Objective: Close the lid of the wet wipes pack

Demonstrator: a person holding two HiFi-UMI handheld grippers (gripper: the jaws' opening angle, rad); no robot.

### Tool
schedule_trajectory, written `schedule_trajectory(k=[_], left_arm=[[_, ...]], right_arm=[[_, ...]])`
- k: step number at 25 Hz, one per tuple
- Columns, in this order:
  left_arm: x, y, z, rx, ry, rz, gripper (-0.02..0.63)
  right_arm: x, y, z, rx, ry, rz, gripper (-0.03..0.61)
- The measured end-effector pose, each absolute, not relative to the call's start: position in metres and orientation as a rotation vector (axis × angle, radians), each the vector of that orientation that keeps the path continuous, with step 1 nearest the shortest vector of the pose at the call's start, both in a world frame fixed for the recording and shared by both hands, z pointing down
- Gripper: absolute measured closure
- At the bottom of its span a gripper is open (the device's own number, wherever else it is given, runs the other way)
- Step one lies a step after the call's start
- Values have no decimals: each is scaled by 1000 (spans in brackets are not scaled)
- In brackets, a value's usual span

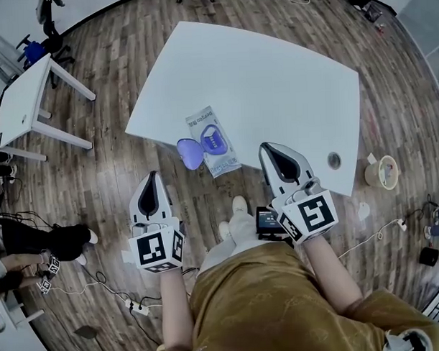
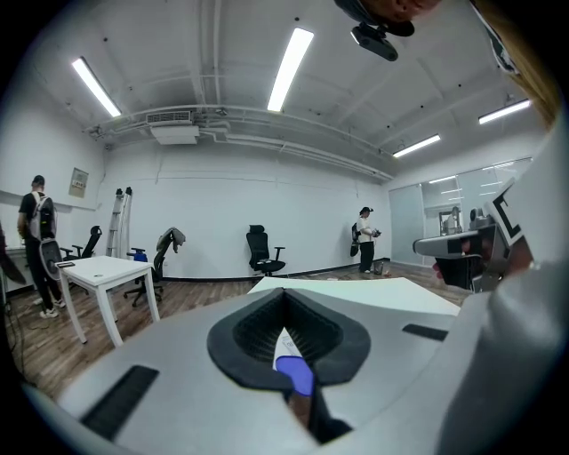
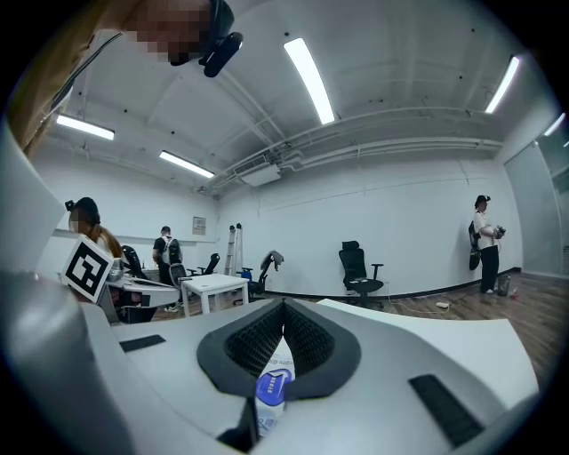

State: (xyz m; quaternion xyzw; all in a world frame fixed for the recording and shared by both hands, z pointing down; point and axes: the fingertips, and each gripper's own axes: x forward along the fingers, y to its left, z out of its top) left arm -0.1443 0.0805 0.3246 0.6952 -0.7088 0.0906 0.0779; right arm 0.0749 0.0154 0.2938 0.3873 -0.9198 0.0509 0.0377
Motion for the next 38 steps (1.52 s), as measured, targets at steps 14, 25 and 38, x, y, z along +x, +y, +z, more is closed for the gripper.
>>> schedule_trajectory(k=[14, 25, 38], left_arm=[[-139, 44, 356, 2039, -2108, 365, 617], [-149, 39, 364, 2028, -2097, 404, 615], [-172, 12, 398, 2074, -1972, 449, 617]], right_arm=[[92, -25, 306, 1211, -2816, 183, 572], [79, -34, 316, 1182, -2812, 218, 572], [49, -61, 335, 1208, -2741, 241, 572]])
